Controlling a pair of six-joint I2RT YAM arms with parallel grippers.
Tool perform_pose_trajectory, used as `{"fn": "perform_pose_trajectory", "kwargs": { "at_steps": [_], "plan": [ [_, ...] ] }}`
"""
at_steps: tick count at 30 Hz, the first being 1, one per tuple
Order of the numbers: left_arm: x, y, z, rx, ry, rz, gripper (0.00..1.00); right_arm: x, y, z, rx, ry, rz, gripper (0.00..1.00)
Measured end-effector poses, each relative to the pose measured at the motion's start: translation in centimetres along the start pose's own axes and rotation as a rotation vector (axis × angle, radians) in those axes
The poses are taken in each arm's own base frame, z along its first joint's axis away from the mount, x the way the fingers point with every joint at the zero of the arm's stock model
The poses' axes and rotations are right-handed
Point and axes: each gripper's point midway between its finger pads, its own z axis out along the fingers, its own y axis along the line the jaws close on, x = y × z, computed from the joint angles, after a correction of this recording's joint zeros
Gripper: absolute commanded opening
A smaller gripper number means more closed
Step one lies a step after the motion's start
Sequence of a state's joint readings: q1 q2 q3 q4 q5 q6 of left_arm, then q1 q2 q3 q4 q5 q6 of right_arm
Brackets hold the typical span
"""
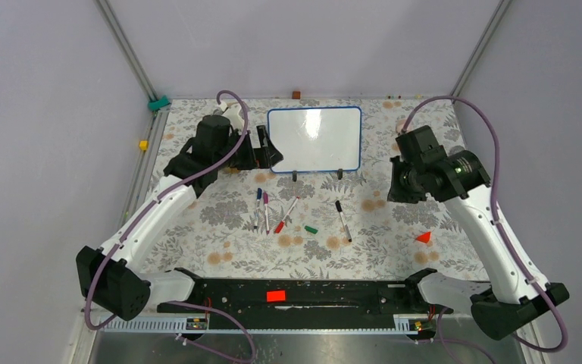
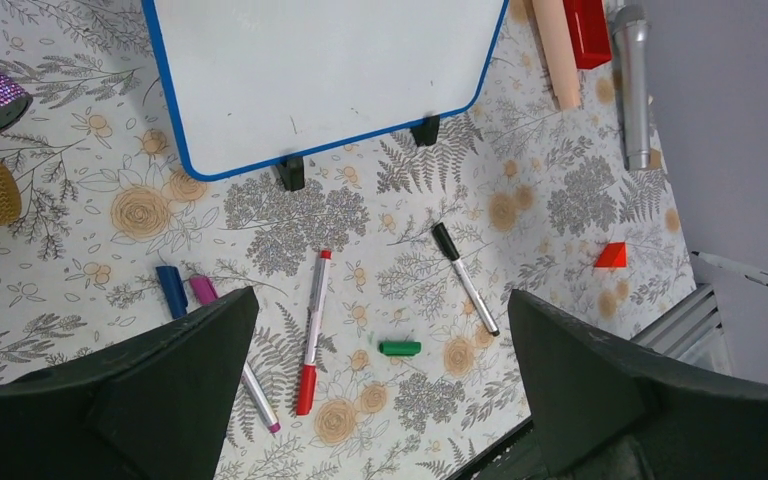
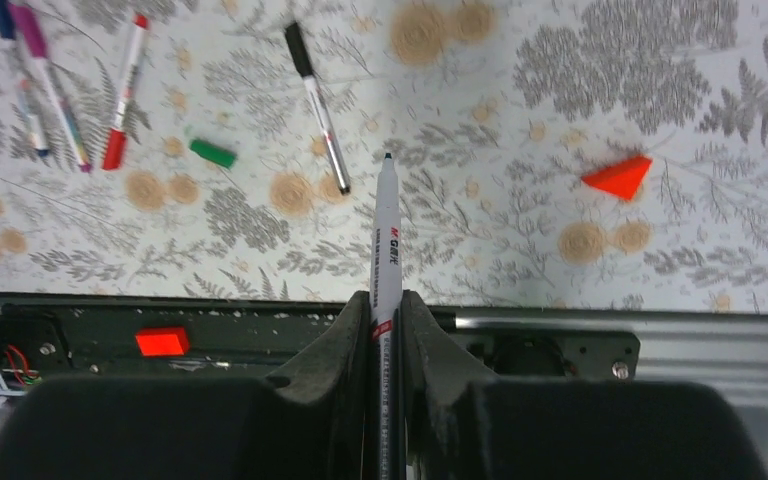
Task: Write a sentence on the whiteboard
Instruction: Move the whiteboard to the center of the board.
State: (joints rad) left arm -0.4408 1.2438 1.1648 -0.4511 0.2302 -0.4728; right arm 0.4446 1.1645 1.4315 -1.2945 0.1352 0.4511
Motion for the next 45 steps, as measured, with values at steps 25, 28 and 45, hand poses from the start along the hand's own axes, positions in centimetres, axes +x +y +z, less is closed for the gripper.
{"fn": "perform_pose_trajectory", "kwargs": {
  "at_steps": [25,28,45],
  "plan": [
    [-9.3,4.1,2.5,-0.013,-0.163,-0.178,0.99,-5.1,3.8,-2.9,-0.311,-0.431,0.016,0.0],
    [-9.9,4.9,3.5,-0.008,-0.156,-0.2,0.99,-6.2,4.3,-2.3,-0.294,-0.418,0.017,0.0],
    [-17.9,9.1,8.1,0.09,-0.315,-0.296,0.97,-19.1,7.8,-0.3,-0.28,-0.445,0.118,0.0]
  ]
}}
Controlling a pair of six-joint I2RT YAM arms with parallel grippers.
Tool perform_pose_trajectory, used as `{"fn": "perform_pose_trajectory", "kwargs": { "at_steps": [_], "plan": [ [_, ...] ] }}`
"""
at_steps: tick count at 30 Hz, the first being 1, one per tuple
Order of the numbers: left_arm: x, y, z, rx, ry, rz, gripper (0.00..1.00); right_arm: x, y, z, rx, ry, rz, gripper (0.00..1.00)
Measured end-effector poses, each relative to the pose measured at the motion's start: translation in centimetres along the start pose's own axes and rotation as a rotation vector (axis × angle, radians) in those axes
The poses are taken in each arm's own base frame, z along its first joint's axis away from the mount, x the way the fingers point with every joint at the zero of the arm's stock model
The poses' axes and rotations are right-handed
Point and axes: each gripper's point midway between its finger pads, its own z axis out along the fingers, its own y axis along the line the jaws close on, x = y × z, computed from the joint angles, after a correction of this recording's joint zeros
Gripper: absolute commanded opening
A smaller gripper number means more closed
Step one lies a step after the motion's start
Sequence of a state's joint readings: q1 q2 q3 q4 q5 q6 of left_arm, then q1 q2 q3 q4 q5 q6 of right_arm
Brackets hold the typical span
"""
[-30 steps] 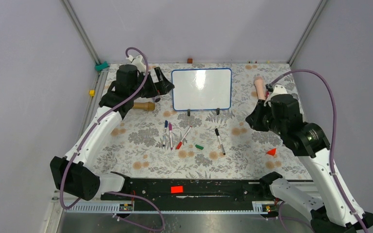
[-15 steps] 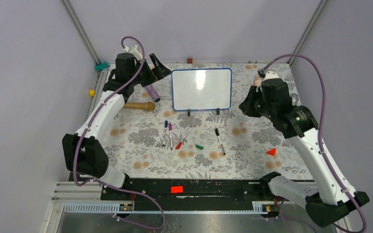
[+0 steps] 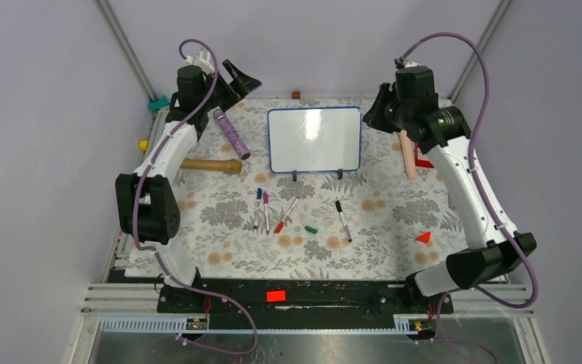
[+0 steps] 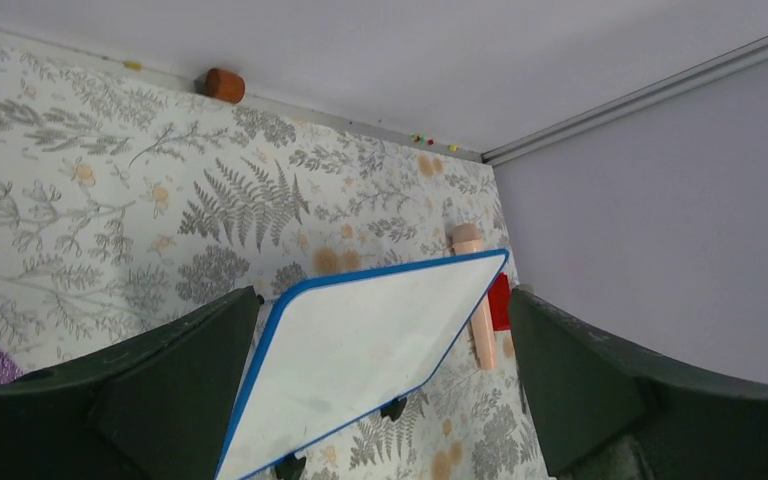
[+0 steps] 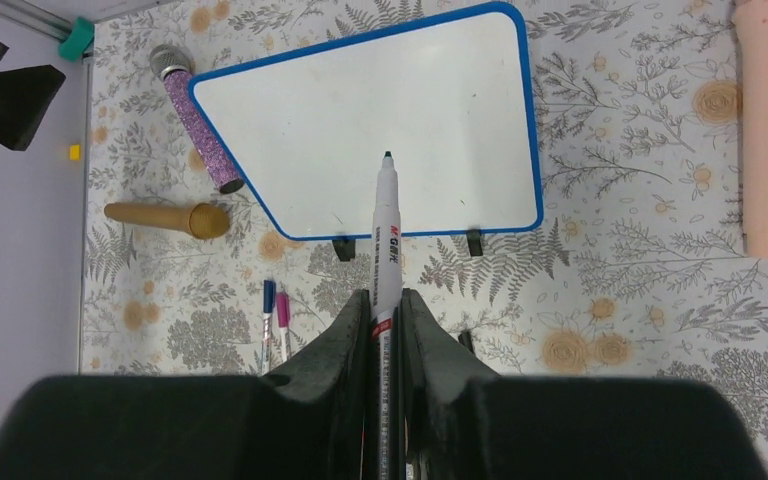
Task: Write a sentence on the whiteboard
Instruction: Move the whiteboard to the center of the board.
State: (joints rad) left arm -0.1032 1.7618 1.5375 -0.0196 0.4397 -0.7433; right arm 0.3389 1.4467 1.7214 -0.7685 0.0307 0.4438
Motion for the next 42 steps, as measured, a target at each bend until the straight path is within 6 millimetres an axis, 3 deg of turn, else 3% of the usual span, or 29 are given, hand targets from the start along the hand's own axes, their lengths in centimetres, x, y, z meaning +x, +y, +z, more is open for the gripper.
{"fn": "perform_pose_trajectory", "kwargs": {
  "at_steps": [7,13,25,33,42],
  "plan": [
    [-2.5,2.2,3.0,0.097,-0.052,-0.105,0.95,-1.1,0.6,1.7,-0.007,0.007,0.002,0.0],
    [-2.4,5.7,5.0,0.103,-0.056,-0.197,0.94,-2.1,0.9,2.6,-0.011,0.008,0.008,0.0],
    [-3.3,4.9,4.6,0.225,-0.073,-0.222,0.95,0.1,2.1,4.5,-0.112,0.166,0.083,0.0],
    [-1.6,4.9,4.8,0.289,-0.009,-0.262,0.9,-2.2,-1.0,7.9,-0.085,0.145,0.254,0.0],
    [5.0,2.9,6.9,0.344,0.143,-0.282,0.84,-5.1,-2.6,9.3,-0.113,0.049,0.359,0.0]
  ]
}}
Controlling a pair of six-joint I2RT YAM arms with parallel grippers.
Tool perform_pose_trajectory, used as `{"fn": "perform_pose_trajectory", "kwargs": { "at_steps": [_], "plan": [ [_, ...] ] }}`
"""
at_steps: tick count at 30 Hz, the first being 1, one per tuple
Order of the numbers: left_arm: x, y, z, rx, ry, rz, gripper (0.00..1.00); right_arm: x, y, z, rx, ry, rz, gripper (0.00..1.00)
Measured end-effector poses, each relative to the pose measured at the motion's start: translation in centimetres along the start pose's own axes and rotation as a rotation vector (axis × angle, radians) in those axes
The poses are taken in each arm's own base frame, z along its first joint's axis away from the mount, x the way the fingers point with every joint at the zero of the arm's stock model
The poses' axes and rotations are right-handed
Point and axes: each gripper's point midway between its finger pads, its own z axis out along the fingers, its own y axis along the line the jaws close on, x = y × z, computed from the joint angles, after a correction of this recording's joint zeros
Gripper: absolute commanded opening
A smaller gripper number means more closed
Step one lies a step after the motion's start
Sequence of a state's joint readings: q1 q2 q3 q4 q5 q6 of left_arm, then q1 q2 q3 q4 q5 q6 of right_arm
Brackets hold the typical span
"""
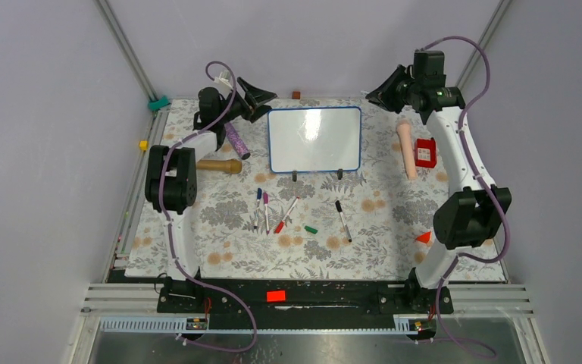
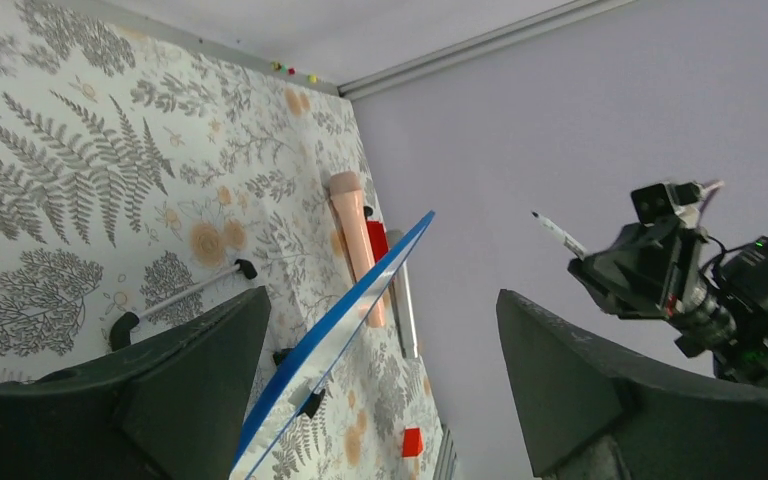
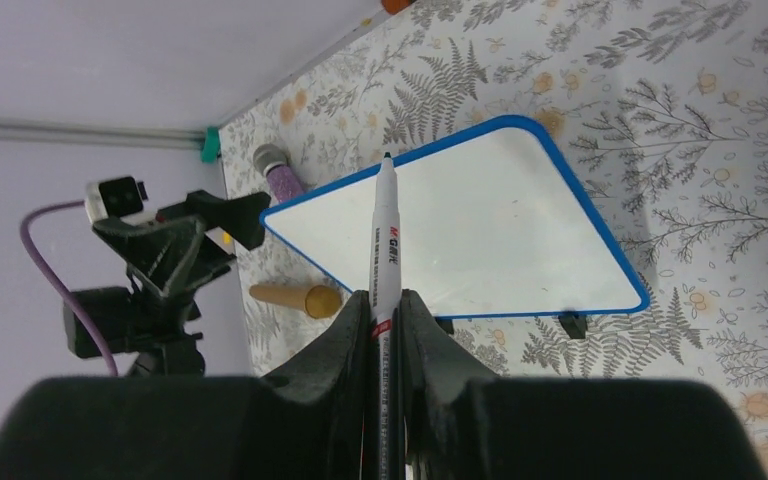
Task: Write a sentence on the whiteboard
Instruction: Move the whiteboard to the center of the board.
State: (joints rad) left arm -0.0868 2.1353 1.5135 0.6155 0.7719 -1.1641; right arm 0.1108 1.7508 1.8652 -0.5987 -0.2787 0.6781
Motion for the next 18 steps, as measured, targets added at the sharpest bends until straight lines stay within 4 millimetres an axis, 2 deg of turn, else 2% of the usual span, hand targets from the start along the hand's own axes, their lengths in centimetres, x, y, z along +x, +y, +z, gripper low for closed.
{"fn": "perform_pose_trajectory", "kwargs": {
  "at_steps": [6,11,18],
  "plan": [
    [1.9,2.3,1.1,0.001,0.039,-0.053,0.78,-2.1,-4.3,2.5,0.049,-0.033,0.169,0.0],
    [2.5,3.3,1.2,-0.007,0.06,-0.076,0.76,-3.7,-6.7,5.9,0.051,-0.058,0.288,0.0],
    [2.9,3.1,1.1,0.006,0.079,-0.073,0.72,-1.8,-10.6,12.3,0.07,0.03,0.445,0.0]
  ]
}}
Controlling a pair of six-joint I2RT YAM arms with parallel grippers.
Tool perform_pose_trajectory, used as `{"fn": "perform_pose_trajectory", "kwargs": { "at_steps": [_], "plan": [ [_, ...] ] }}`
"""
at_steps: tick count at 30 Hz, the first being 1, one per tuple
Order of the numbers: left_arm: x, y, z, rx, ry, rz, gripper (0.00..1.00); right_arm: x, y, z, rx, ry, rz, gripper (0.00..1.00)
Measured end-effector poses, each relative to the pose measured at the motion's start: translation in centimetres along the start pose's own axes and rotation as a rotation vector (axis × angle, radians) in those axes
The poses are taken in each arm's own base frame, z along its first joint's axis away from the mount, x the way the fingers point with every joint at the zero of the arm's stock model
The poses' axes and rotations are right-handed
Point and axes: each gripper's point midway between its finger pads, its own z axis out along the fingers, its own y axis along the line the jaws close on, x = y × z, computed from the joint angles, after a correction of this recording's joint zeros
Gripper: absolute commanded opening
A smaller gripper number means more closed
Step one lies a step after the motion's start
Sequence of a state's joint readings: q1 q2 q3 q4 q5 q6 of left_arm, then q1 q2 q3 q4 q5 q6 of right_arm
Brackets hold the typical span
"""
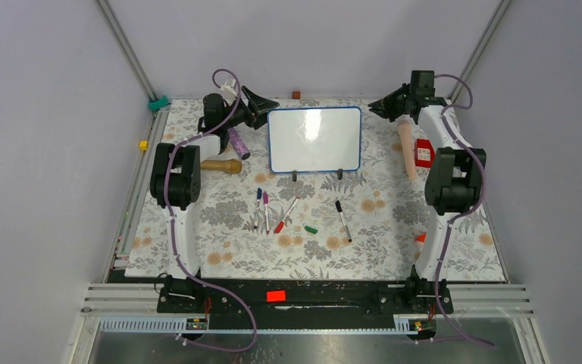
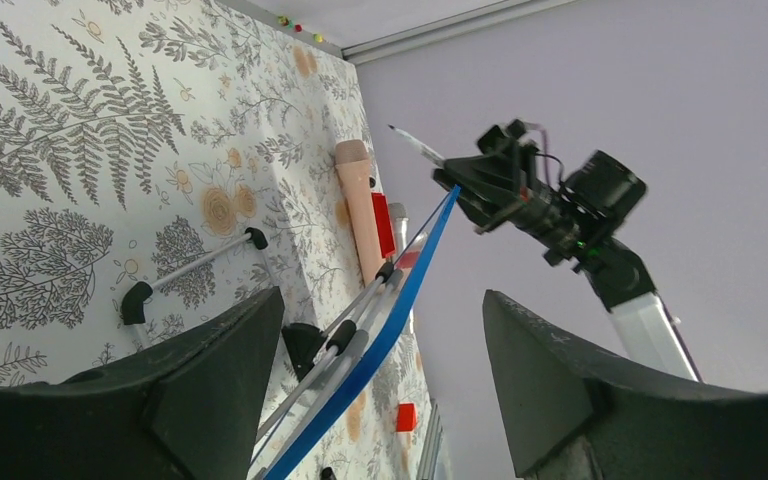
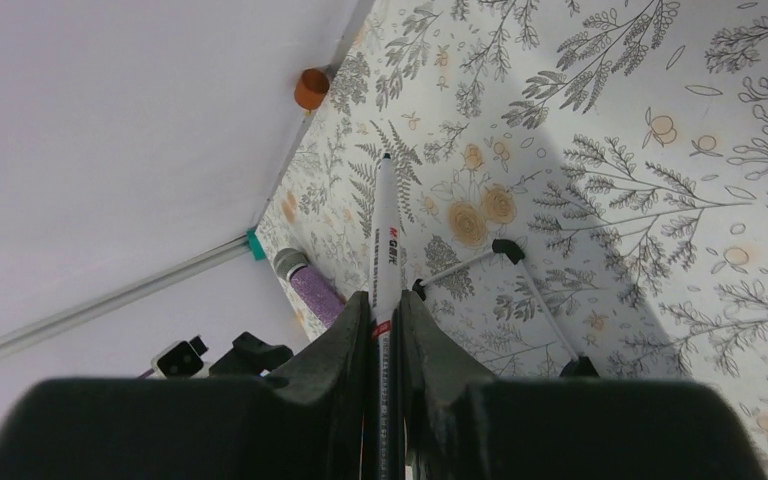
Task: Write a sentence on the whiteboard
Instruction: Move the whiteboard to the center of the board.
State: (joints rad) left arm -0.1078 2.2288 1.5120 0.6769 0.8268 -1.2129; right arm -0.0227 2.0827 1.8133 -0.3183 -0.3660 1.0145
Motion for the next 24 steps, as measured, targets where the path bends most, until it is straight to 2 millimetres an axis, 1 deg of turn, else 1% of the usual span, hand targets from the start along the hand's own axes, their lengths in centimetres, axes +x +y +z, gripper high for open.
{"fn": "perform_pose_trajectory", "kwargs": {
  "at_steps": [2,5,8,9,11,14,19,24],
  "plan": [
    [0.1,0.0,0.0,0.002,0.005,0.0,0.7,0.1,-0.9,1.6,0.006,0.028,0.037,0.0],
    [0.3,-0.3,0.0,0.011,0.015,0.001,0.67,0.2,-1.4,3.2,0.005,0.063,0.072,0.0],
    [0.7,-0.5,0.0,0.025,0.027,0.002,0.6,0.4,-1.2,4.1,-0.013,0.094,0.092,0.0],
    [0.8,-0.6,0.0,0.03,0.031,0.002,0.57,0.4,-1.0,4.3,-0.022,0.105,0.097,0.0],
    [1.1,-0.6,-0.1,0.036,0.041,-0.003,0.53,0.4,-0.3,4.8,-0.052,0.132,0.099,0.0],
    [1.3,-0.4,-0.1,0.052,0.053,-0.004,0.48,0.9,-0.1,5.2,-0.074,0.172,0.098,0.0],
    [1.8,0.0,-0.1,0.061,0.074,-0.017,0.45,1.7,-0.2,5.1,-0.087,0.216,0.102,0.0],
    [1.8,-0.5,-0.2,0.084,0.08,-0.006,0.41,2.9,-1.4,5.2,-0.076,0.266,0.12,0.0]
  ]
}}
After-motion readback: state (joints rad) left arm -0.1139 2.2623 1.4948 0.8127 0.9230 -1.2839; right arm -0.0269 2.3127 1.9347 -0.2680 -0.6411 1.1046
